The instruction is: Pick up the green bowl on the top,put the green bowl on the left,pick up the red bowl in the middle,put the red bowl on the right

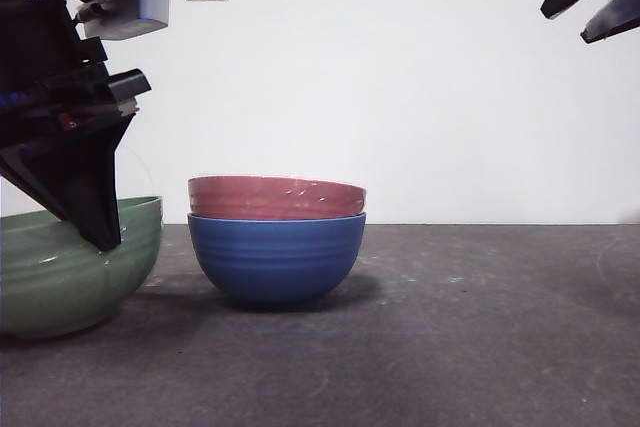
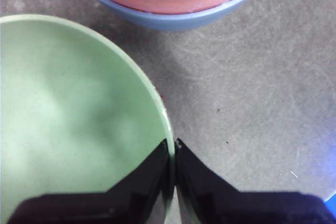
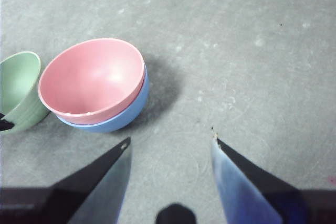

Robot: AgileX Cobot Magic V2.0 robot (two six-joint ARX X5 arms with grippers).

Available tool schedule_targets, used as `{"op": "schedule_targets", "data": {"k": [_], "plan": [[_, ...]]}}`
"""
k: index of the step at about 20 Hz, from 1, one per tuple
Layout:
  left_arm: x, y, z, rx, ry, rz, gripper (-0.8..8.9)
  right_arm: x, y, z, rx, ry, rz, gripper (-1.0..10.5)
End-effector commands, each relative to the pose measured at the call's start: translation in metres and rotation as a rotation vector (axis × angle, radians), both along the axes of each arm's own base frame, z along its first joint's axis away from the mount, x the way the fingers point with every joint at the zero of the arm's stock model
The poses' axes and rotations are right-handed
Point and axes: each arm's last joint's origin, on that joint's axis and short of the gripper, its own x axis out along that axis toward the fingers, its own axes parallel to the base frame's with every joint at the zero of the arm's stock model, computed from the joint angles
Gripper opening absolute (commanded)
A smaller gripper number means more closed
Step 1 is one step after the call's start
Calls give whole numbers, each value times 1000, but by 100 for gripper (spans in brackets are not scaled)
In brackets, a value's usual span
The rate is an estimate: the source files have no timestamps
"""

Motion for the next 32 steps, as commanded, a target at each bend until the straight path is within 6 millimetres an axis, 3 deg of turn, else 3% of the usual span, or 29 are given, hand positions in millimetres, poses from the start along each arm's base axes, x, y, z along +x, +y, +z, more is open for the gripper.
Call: {"op": "schedule_targets", "data": {"k": [1, 4, 7, 10, 14, 20, 23, 26, 29, 32], "plan": [[-2, 0, -4, -3, 17, -4, 0, 2, 0, 2, 8, -14, -5, 249], [-3, -1, -5, -33, 51, -32, 42, 2, 1, 3, 15, -28, 0, 250], [-5, 0, -6, -21, 69, -31, 313, 3, 2, 5, 20, -37, 5, 254], [-7, 3, -2, -22, 88, 12, 323, 8, 10, 10, 56, -14, 87, 263], [-17, 11, 37, -114, -13, 21, 323, 27, 42, 25, -1, 26, 240, 263], [-52, 53, 113, -270, -230, 103, 323, 65, 122, 39, -241, 144, 459, 263], [-67, 80, 134, -258, -304, 214, 323, 76, 164, 31, -341, 196, 533, 263], [-81, 99, 143, -240, -352, 280, 318, 82, 201, 9, -423, 224, 598, 263], [-86, 105, 140, -212, -323, 306, 318, 83, 228, -21, -512, 238, 634, 261], [-87, 106, 138, -196, -303, 307, 318, 88, 242, -43, -525, 264, 656, 256]]}}
